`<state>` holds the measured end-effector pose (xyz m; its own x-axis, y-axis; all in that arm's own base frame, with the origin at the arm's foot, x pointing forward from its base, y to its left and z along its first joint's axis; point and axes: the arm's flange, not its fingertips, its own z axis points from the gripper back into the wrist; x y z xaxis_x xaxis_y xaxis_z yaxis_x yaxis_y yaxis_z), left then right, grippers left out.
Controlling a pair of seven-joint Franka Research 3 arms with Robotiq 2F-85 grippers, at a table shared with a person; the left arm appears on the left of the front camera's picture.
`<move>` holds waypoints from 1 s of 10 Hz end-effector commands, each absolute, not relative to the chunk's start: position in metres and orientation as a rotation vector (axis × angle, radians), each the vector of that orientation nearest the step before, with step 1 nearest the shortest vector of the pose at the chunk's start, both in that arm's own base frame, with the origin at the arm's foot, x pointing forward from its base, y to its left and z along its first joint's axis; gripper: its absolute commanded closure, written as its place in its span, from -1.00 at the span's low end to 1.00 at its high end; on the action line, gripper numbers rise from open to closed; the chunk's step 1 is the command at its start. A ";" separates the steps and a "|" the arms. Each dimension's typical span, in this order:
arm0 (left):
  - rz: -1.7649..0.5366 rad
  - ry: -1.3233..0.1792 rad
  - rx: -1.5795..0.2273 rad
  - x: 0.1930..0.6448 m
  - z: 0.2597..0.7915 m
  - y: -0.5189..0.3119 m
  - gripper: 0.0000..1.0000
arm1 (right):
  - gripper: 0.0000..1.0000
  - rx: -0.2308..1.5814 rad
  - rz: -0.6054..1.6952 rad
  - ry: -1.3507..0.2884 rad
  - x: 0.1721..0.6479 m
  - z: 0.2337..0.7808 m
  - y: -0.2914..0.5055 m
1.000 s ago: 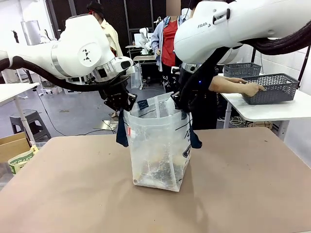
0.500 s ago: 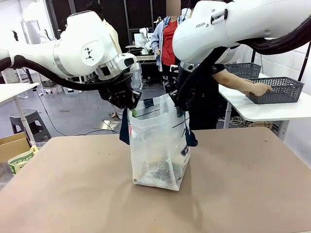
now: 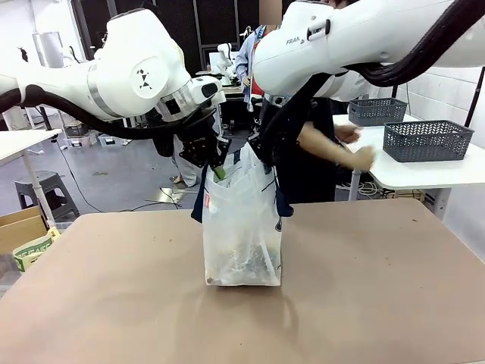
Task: Transfer purchased items from the store into the shopping bag.
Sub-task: Move the Reusable shopping bag to the right side of the table.
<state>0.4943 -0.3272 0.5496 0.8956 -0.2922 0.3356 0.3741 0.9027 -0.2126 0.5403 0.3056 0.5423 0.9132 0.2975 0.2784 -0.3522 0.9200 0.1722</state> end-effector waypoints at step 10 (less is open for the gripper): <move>-0.336 -0.447 -0.279 0.498 0.542 -0.339 1.00 | 1.00 0.303 0.287 -0.271 0.557 0.542 0.334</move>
